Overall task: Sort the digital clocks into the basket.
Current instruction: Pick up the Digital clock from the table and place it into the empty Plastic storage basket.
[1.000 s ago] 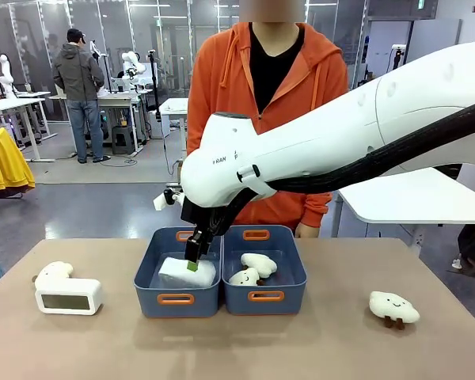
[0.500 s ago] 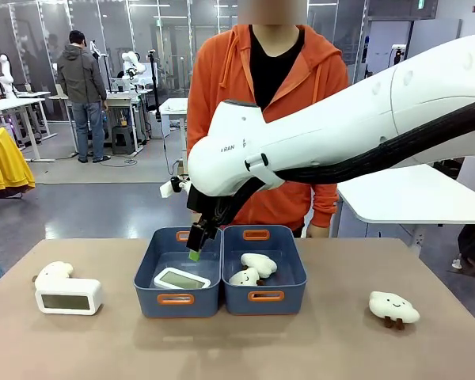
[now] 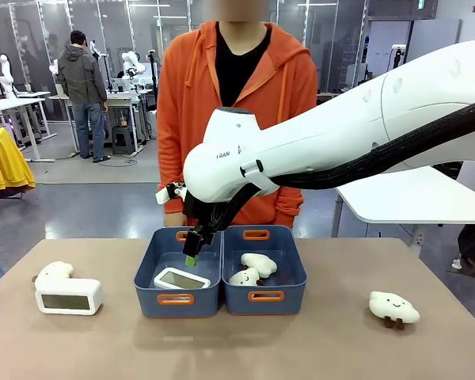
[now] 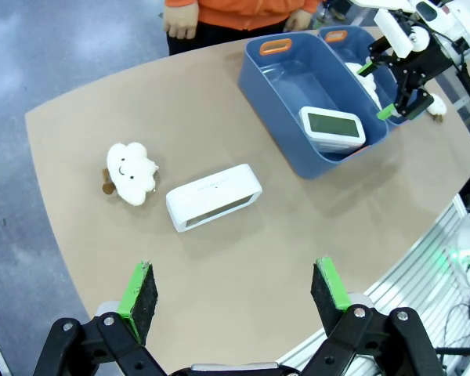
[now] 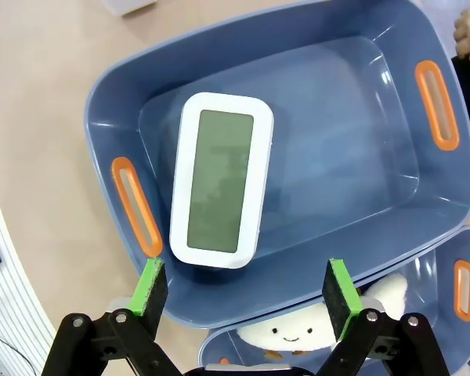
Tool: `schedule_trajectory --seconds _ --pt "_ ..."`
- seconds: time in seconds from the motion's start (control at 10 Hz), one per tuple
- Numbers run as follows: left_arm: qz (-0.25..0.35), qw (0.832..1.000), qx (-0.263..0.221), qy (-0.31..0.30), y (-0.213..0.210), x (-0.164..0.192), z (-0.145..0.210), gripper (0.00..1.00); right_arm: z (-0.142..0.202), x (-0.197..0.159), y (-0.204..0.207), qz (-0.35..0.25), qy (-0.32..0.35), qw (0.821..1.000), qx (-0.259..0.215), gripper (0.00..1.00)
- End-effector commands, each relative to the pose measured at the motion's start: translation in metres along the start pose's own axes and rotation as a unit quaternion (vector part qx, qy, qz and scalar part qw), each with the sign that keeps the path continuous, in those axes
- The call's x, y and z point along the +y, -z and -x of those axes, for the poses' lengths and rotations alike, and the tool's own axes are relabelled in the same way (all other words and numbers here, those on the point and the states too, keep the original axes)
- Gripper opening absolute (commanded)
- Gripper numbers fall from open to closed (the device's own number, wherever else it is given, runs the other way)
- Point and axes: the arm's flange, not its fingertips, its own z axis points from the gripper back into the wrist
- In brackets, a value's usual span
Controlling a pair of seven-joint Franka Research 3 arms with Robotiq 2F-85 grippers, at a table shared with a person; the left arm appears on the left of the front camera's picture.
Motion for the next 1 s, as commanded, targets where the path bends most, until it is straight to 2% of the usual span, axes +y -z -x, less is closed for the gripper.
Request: schedule_trajectory --seconds 0.0,0.4,0.6,0.9 --pt "0.002 1.0 0.007 0.006 -0.003 0.001 -0.001 1.0 0.0 -0.001 -0.001 0.005 -0.006 1.0 0.001 1.0" --pt "0.002 1.0 0.007 0.006 -0.003 0.001 -0.001 1.0 -0.001 0.0 -0.001 0.001 0.0 1.0 -0.001 1.0" --pt "0.002 1.0 0.007 0.006 -0.003 0.001 -0.001 1.0 0.087 -0.008 -0.079 -0.03 0.0 0.998 -0.055 1.0" --pt "0.002 1.0 0.007 0.006 -0.003 0.001 -0.001 1.0 0.205 -0.026 -0.139 -0.066 0.064 0.987 -0.129 1.0"
